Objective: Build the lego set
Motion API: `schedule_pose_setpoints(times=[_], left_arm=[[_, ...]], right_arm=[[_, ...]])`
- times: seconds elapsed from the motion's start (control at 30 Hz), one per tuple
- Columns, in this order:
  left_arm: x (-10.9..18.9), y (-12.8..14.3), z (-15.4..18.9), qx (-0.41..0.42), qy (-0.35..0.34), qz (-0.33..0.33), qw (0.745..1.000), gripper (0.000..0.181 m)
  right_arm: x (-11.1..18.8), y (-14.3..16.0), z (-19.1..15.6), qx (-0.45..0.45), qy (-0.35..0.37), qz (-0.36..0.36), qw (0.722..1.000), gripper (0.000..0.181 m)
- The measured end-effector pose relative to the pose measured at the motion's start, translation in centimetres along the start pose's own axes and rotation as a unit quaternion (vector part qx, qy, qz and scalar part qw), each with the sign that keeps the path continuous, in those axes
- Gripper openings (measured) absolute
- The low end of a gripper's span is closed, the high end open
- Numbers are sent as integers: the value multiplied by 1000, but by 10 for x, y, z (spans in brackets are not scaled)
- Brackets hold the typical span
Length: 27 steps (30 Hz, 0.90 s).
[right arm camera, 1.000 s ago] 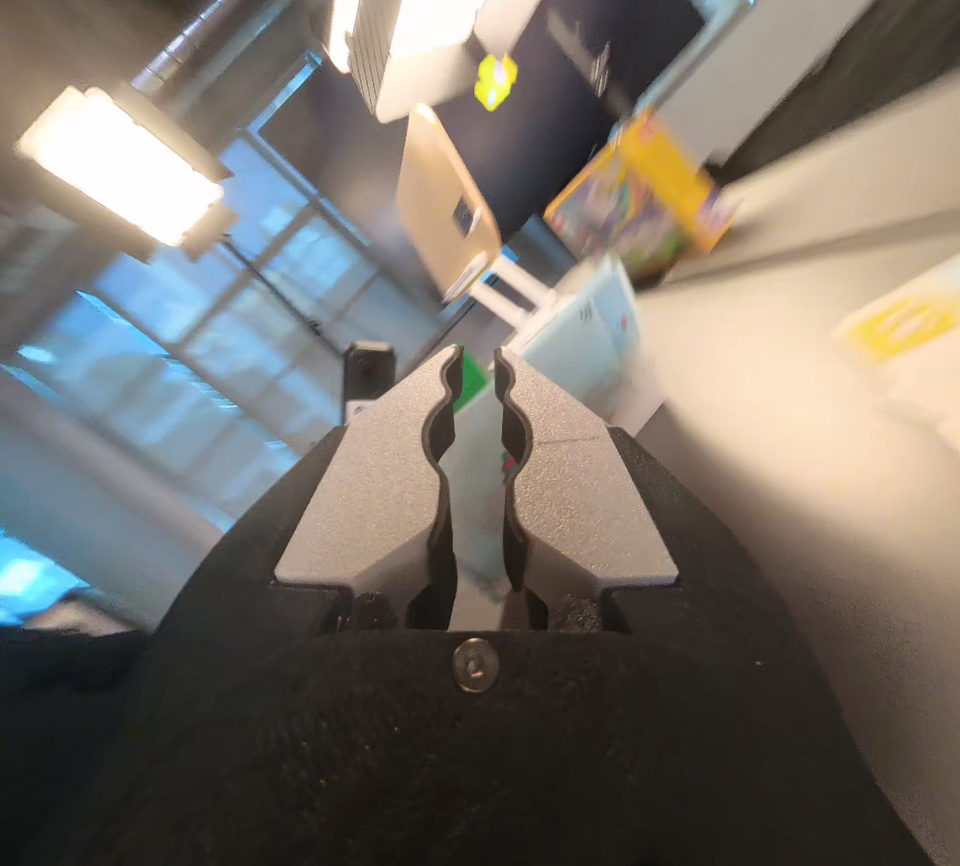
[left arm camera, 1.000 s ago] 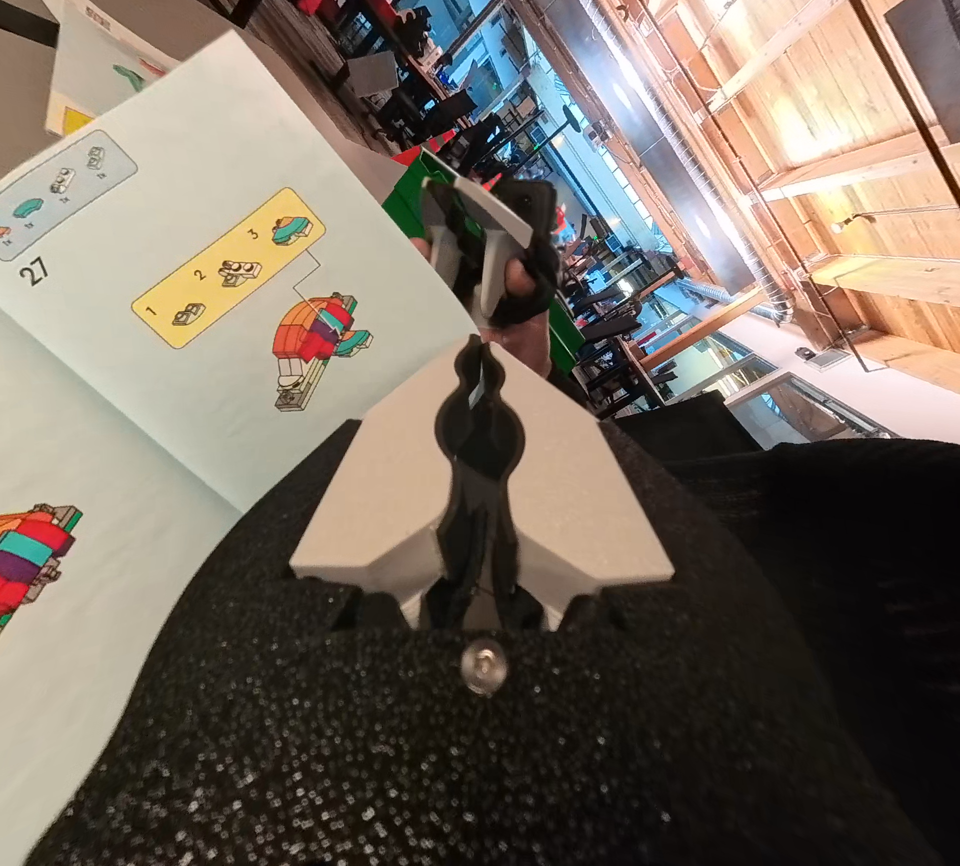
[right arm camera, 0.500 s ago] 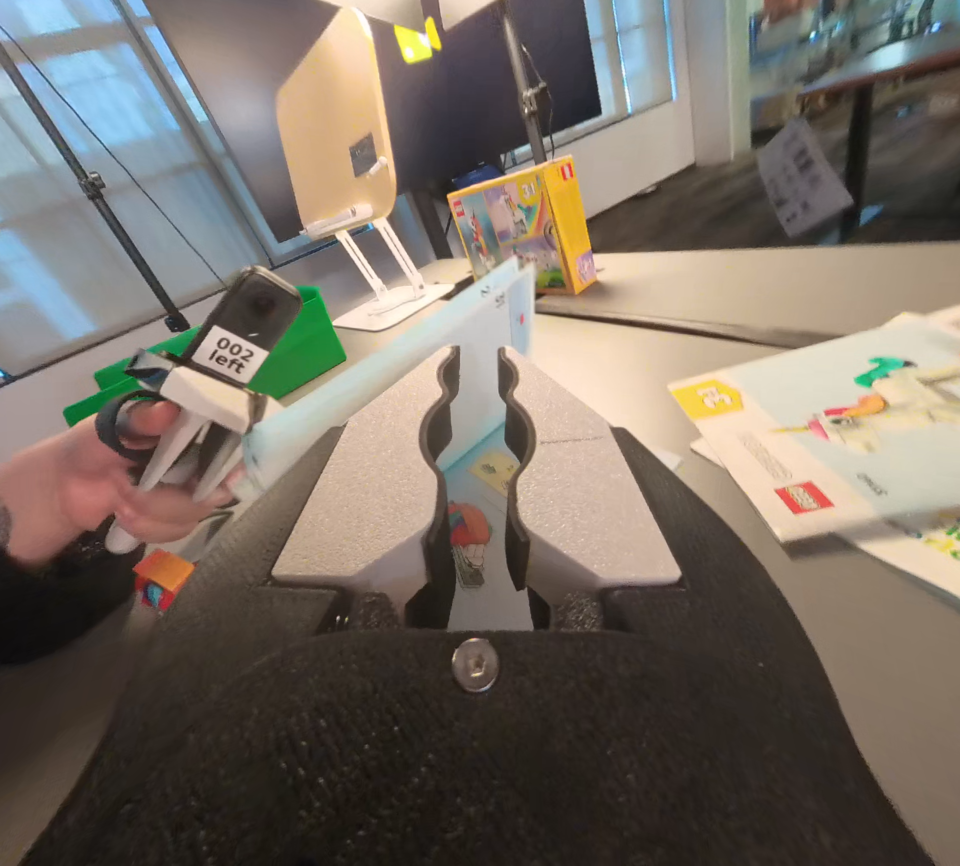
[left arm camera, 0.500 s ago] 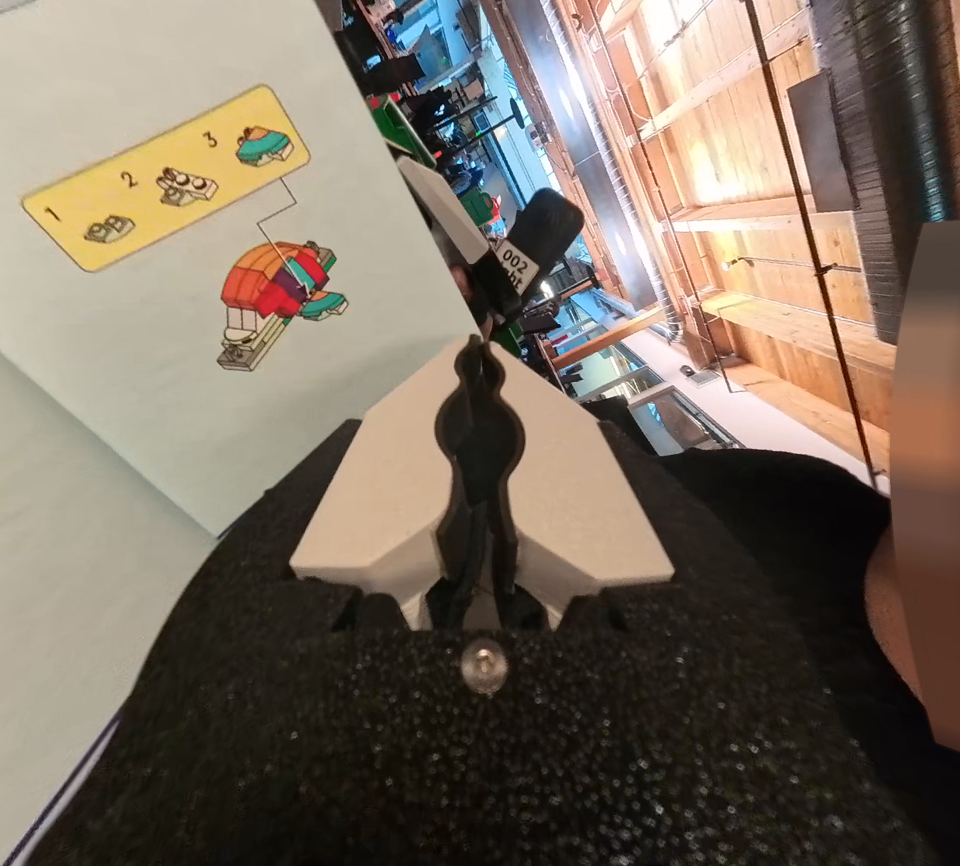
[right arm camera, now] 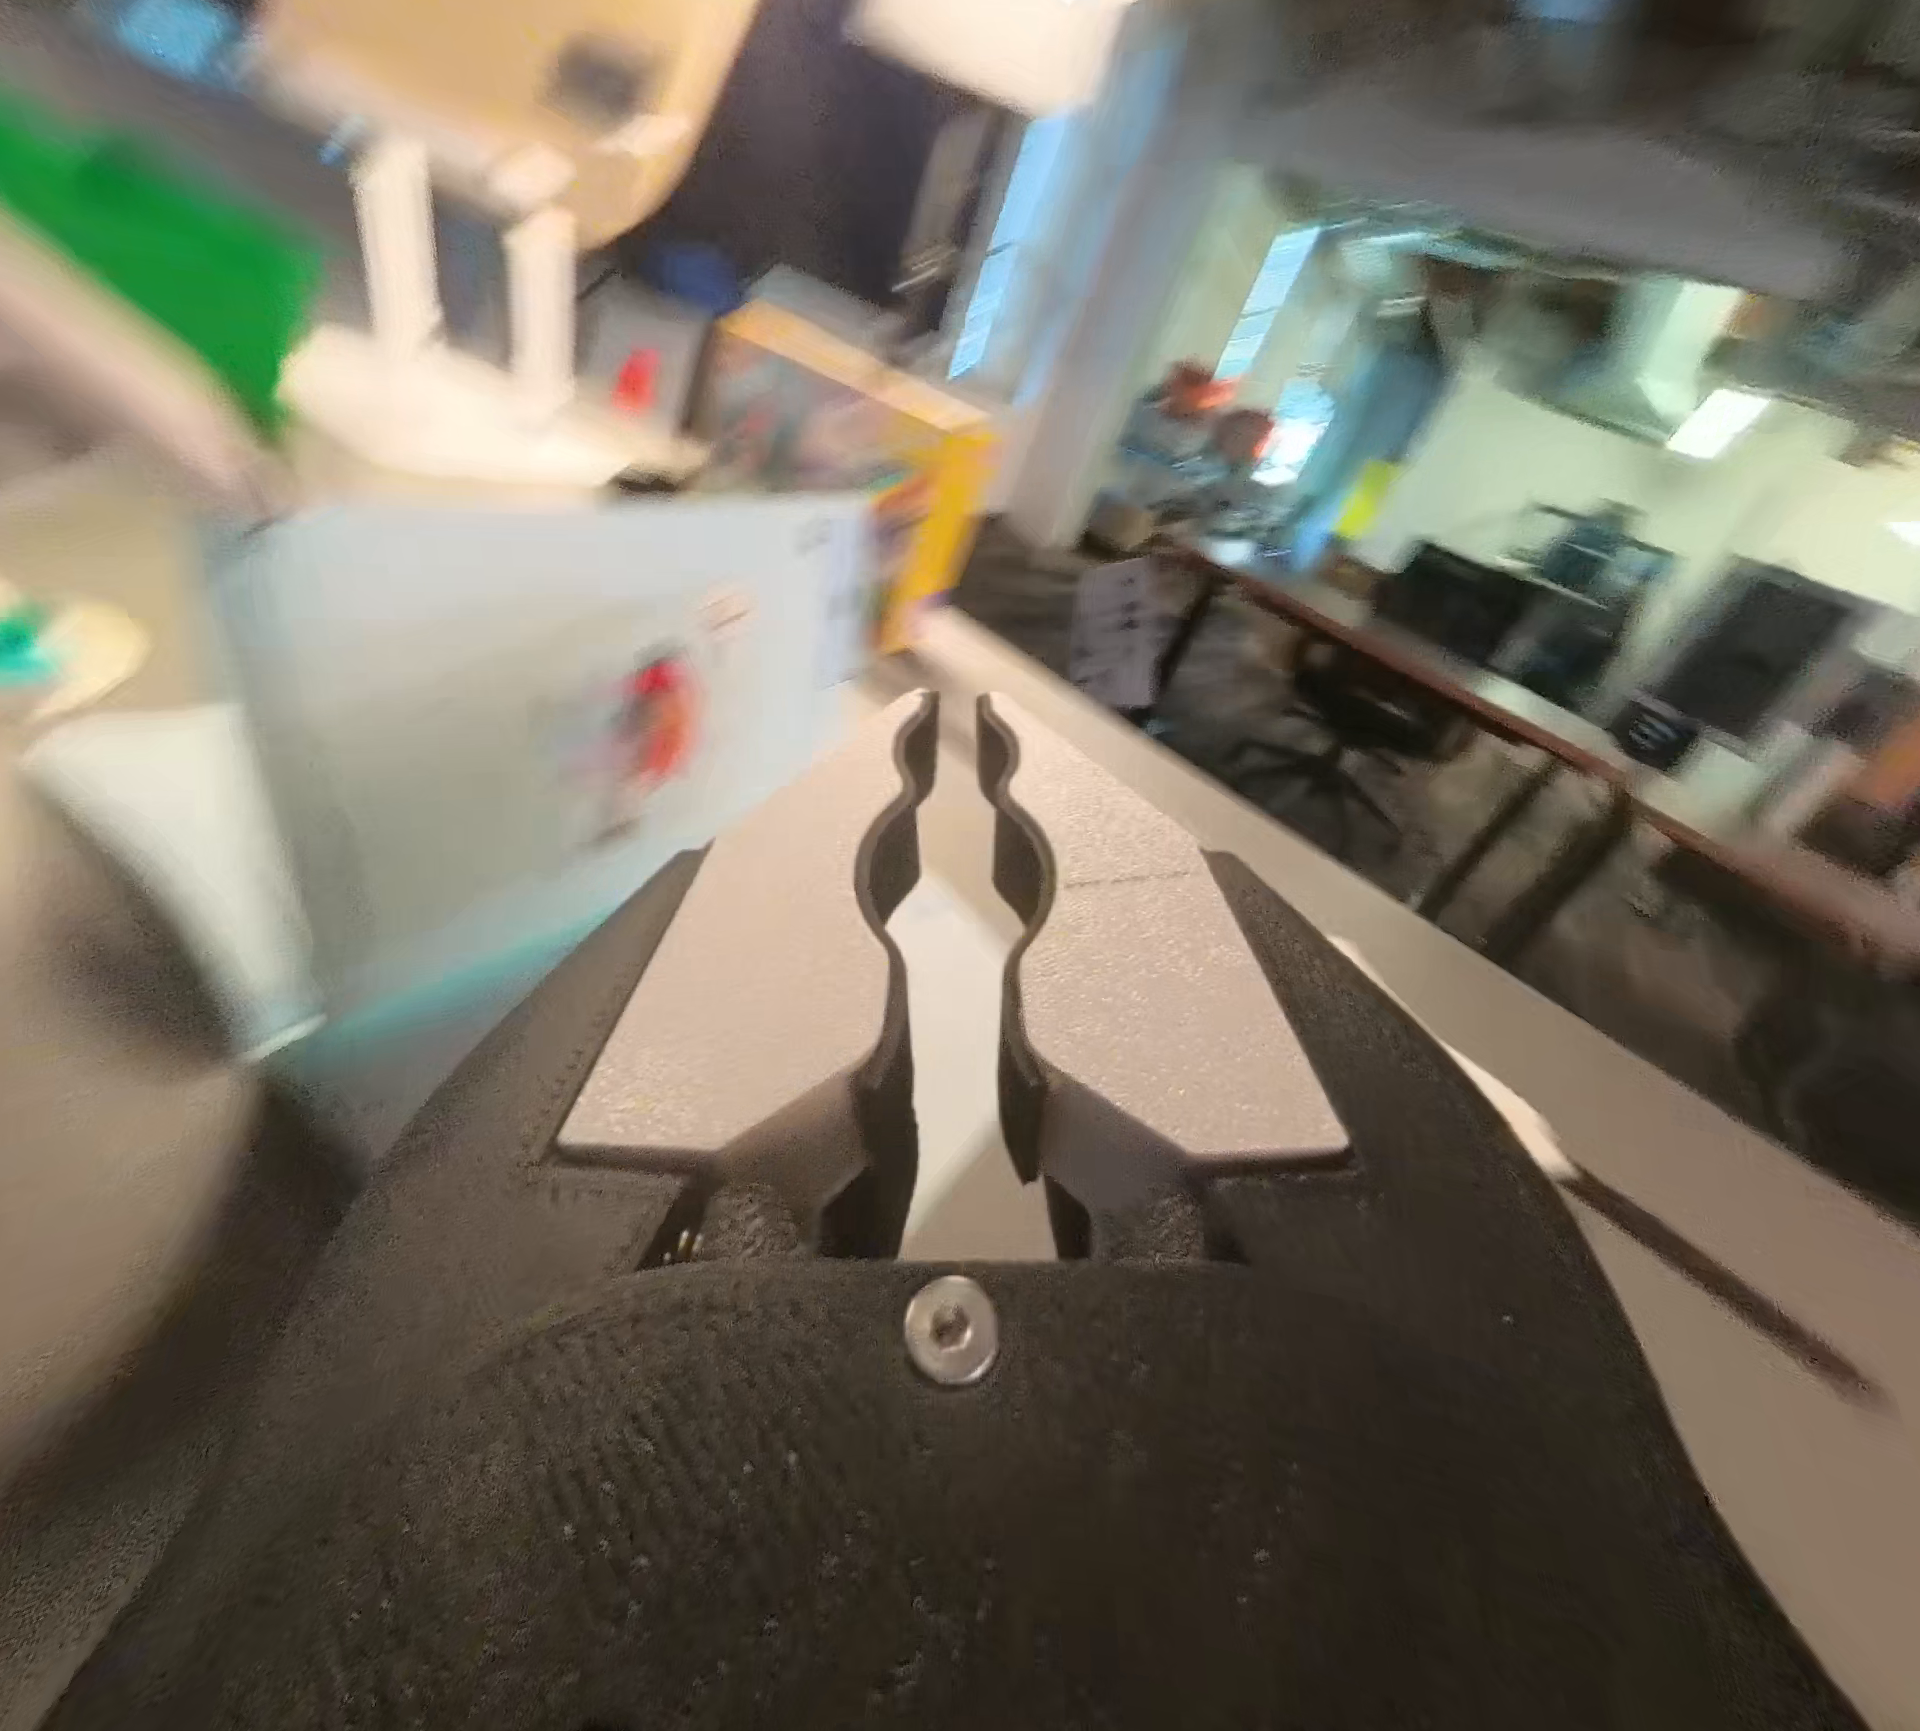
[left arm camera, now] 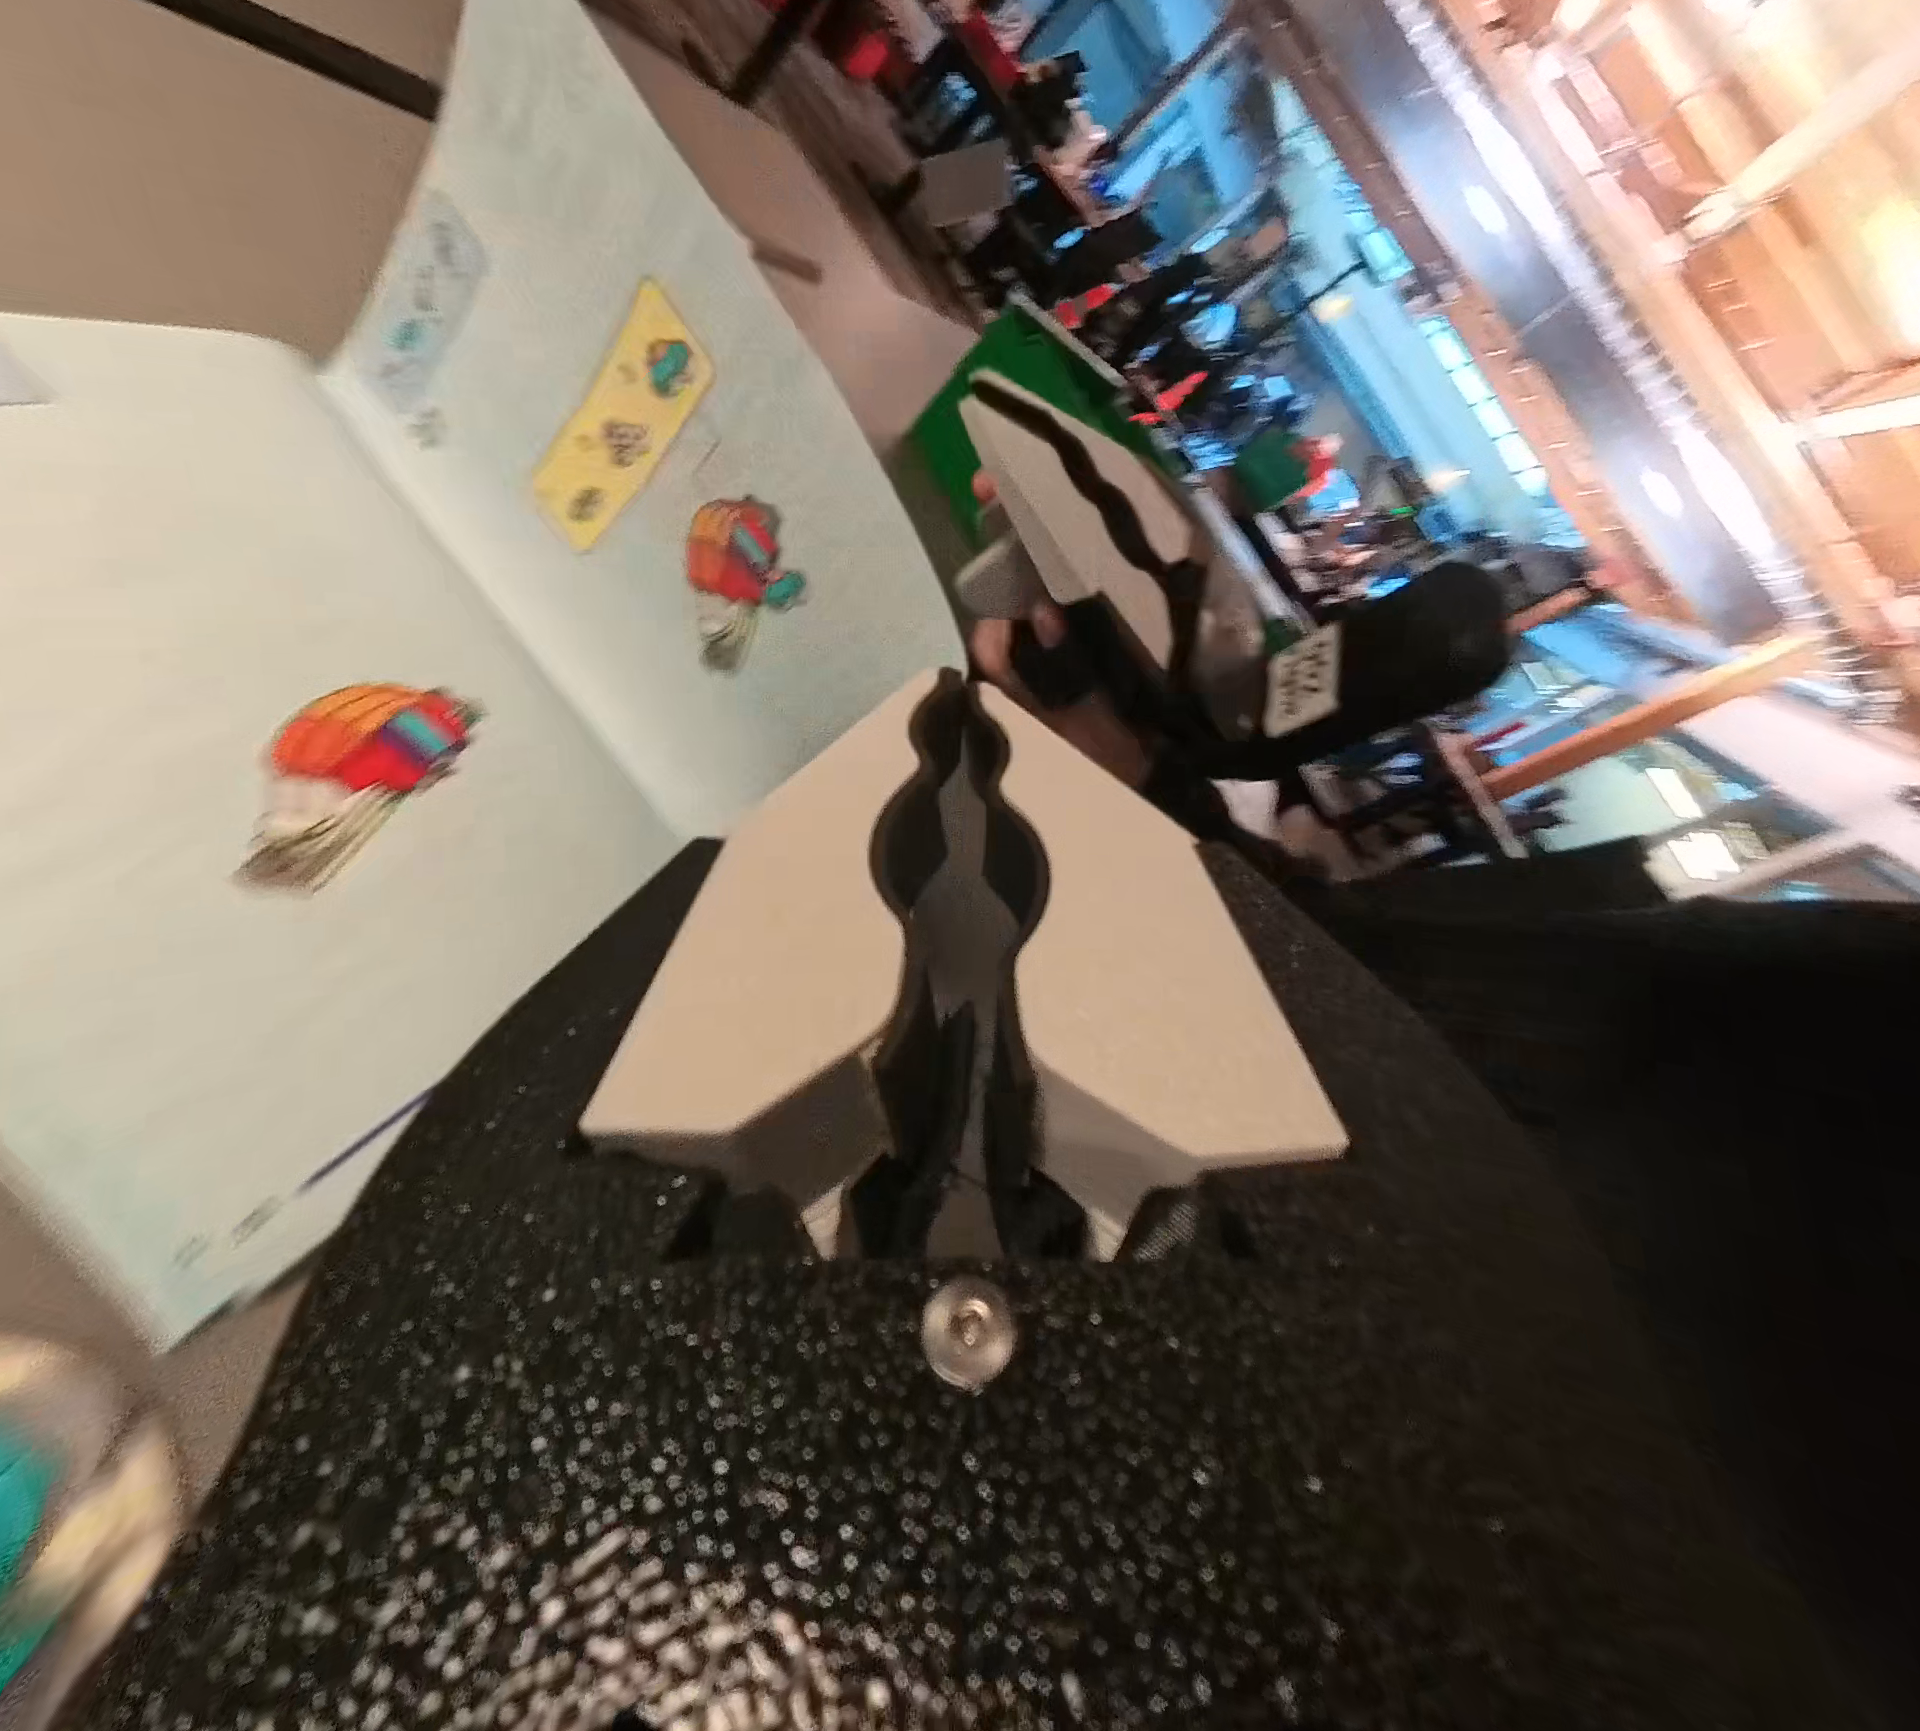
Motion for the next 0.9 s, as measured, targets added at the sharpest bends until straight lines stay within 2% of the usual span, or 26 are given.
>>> schedule_pose_setpoints(times=[0.13,0.23,0.37,0.6,0.77,0.9], left_arm=[[37,7,-24,-30,-90,10,995,0],[58,14,-38,-30,-127,17,991,0],[80,26,-42,-64,-162,8,985,8],[134,35,-31,-150,-223,33,963,11],[174,40,-27,-157,-242,62,955,13],[194,47,-28,-170,-250,65,951,14]], right_arm=[[-19,20,-63,117,-53,-123,984,0],[-28,30,-98,78,-119,-179,974,0],[-35,44,-120,35,-173,-237,955,0],[-38,57,-131,43,-187,-286,939,0],[-38,60,-131,0,-206,-302,931,0],[-39,62,-130,-42,-227,-319,919,0]])
Point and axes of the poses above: each gripper's, where its closed fingertips meet, x back along the fingers, y out of its underside, z = x × y across the jaws, the point moved 2 cm from there along x, back along the fingers
